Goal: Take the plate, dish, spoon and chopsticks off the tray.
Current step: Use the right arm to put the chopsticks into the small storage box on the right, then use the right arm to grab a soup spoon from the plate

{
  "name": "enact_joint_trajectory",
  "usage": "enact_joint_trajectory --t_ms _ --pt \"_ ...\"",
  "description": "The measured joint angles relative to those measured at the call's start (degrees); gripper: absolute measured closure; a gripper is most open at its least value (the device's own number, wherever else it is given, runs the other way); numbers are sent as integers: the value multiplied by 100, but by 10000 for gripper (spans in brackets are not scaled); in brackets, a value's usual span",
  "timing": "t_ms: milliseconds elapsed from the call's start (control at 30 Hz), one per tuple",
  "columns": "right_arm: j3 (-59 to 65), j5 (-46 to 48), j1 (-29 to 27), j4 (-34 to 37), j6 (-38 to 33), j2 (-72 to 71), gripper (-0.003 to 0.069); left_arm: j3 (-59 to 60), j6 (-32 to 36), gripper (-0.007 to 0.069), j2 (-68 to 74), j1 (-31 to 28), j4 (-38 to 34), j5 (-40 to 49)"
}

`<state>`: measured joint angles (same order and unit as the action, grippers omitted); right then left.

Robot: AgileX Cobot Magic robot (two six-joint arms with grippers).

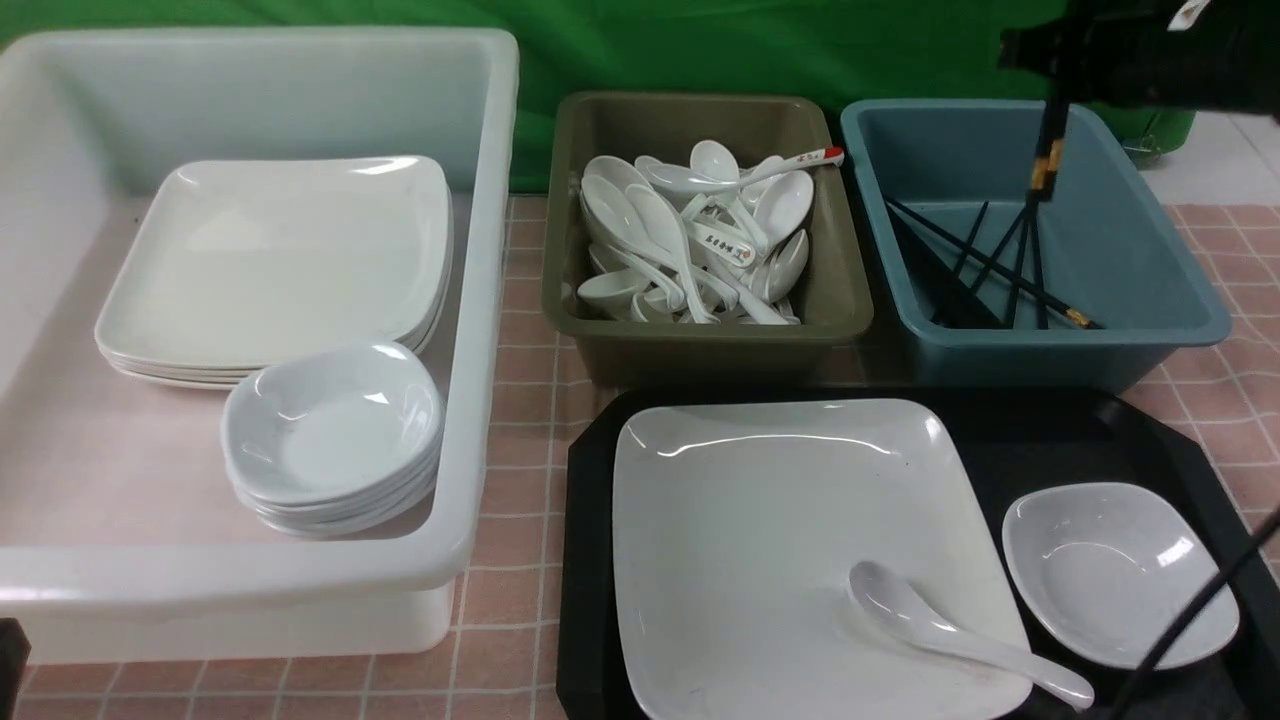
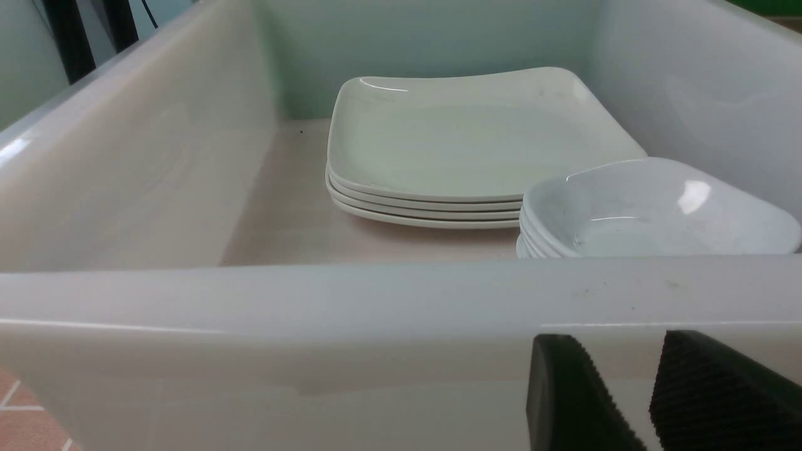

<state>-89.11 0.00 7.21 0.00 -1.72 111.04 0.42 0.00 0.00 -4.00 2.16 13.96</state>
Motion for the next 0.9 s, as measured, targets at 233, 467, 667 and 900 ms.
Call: enact_joint_trajectory --t_ms 233,467,667,900 --pt "0 0 0 0 172 802 315 0 0 381 0 0 0 0" --pt "-22 1267 0 0 250 499 351 0 0 381 0 0 0 0" --pt "-35 3015 0 0 -251 -774 622 0 0 381 0 0 0 -6" --pt "-58 5625 0 0 -583 -2327 629 0 0 382 0 0 0 -6"
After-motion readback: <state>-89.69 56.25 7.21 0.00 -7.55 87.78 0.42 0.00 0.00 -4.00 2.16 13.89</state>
